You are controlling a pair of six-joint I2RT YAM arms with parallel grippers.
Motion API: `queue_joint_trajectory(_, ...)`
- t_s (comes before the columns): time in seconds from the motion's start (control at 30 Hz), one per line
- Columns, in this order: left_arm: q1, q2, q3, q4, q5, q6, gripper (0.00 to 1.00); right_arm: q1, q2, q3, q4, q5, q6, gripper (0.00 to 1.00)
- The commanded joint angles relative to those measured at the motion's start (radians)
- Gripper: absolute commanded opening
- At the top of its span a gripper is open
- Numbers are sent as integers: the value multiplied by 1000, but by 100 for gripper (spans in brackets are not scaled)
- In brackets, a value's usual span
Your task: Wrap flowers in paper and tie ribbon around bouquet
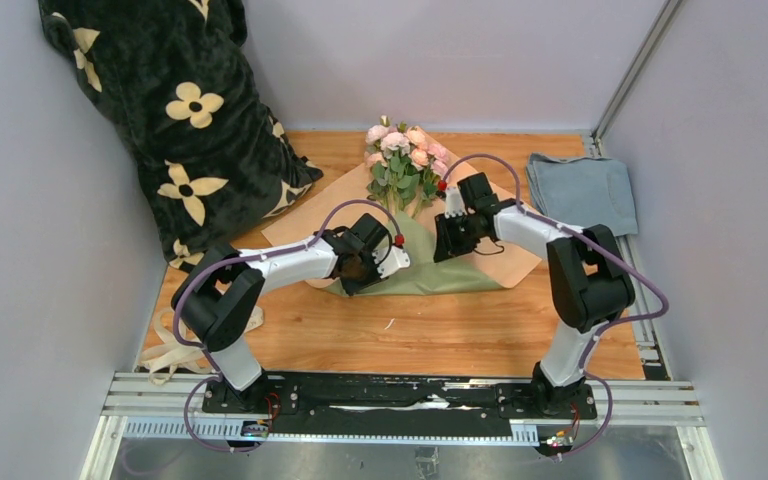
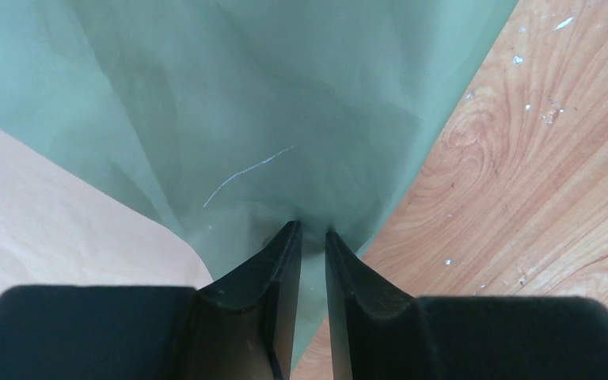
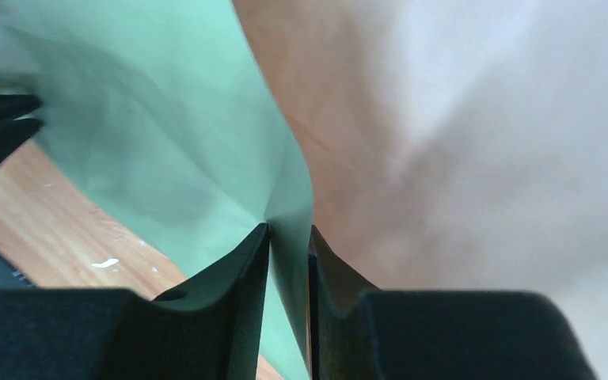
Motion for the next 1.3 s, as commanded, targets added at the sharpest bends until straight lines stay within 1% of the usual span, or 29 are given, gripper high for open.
queue_joint_trajectory(0.0,-1,31,-5,21,-6,-2,26,-14,-164,23,-162,368,38,27)
queue_joint_trajectory(0.03,-1,26,-6,20,-2,-3,26,-10,-220,-2,-162,436,55,26)
queue_joint_trajectory(0.07,-1,15,-12,20,3,-1,26,-9,-284,-37,-139,459,81,22)
queue_joint_trajectory(0.1,-1,8,-15,22,6,0,26,-8,-343,-84,-112,421,103,19)
queue_joint_trajectory(0.13,-1,1,-19,23,6,2,27,-8,-405,-141,-44,310,135,15)
queue_joint_trajectory(0.17,-1,-5,-23,25,9,2,27,-9,-454,-222,64,158,188,12)
queue_joint_trajectory(0.2,-1,-8,-28,28,11,3,27,-6,-481,-311,244,4,272,9)
queue_joint_trajectory(0.23,0,-8,-31,31,14,3,27,-1,-480,-390,423,-118,378,5)
queue_joint_trajectory(0.27,0,-8,-33,34,16,1,27,14,-463,-430,539,-180,448,0)
queue_joint_trajectory(0.3,1,-6,-33,34,21,-2,27,30,-437,-440,579,-213,484,0)
queue_joint_trajectory(0.37,1,1,-27,32,27,-9,27,63,-378,-420,565,-224,498,0)
queue_joint_trajectory(0.43,1,5,-25,29,29,-11,27,97,-302,-421,606,-217,525,0)
queue_joint_trajectory(0.47,1,6,-25,26,26,-12,27,103,-243,-426,648,-228,546,0)
queue_joint_trajectory(0.53,1,0,-31,25,20,-9,27,98,-178,-438,682,-223,568,0)
queue_joint_trajectory(0.63,9,-18,-43,18,16,2,27,55,-115,-457,607,-150,525,0)
queue_joint_trajectory(0.83,75,-73,-84,-48,3,64,29,-52,-161,-560,477,-48,438,0)
queue_joint_trajectory(0.97,96,-123,-144,-97,-17,135,33,-117,-180,-614,468,-53,422,0)
queue_joint_trajectory(1.07,105,-158,-219,-93,-29,166,34,-165,-198,-639,462,-63,413,0)
queue_joint_trajectory(1.1,114,-168,-237,-90,-52,171,34,-181,-204,-647,460,-67,409,0)
queue_joint_trajectory(1.2,158,-194,-270,-81,-75,182,34,-221,-220,-670,473,-84,407,0)
queue_joint_trajectory(1.27,194,-215,-280,-81,-85,193,34,-227,-219,-668,470,-87,410,0)
